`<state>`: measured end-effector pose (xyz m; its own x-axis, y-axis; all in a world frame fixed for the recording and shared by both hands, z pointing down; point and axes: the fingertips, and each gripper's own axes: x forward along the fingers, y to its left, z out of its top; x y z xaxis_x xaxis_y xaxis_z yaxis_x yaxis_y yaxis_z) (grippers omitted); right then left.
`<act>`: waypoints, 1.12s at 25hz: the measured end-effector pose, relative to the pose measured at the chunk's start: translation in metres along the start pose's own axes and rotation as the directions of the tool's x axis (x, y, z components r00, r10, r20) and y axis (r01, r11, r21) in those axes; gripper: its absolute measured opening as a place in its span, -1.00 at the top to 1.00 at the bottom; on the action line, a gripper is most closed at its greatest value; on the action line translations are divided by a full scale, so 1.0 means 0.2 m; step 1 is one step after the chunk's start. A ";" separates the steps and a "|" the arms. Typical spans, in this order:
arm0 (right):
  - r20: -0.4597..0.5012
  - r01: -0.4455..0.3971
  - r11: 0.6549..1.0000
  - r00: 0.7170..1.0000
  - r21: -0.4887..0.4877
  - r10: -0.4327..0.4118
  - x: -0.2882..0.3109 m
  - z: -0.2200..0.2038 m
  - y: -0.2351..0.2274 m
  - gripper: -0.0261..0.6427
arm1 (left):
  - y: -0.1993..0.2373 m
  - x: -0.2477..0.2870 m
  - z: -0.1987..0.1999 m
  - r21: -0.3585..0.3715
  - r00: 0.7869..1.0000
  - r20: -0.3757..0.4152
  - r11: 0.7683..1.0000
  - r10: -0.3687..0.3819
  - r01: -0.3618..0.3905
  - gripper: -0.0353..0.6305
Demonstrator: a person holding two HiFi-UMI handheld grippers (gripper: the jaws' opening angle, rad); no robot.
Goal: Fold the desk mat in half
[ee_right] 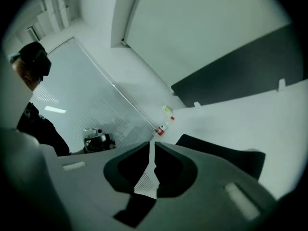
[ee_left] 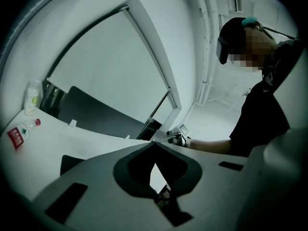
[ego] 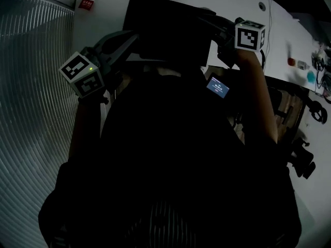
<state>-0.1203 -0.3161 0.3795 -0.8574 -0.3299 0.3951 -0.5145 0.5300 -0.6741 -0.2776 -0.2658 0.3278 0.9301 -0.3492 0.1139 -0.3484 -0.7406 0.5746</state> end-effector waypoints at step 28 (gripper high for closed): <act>0.384 0.262 0.942 0.908 -0.209 -0.168 -0.70 0.05 0.42 0.91 | -0.70 0.80 0.22 0.258 0.946 -0.141 0.912 -0.291 0.319 0.87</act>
<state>-0.0438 -0.2333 0.2611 -0.6874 -0.6881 0.2325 -0.7123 0.5763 -0.4006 -0.0851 -0.2429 0.2304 0.9979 -0.0334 0.0549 -0.0506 -0.9348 0.3517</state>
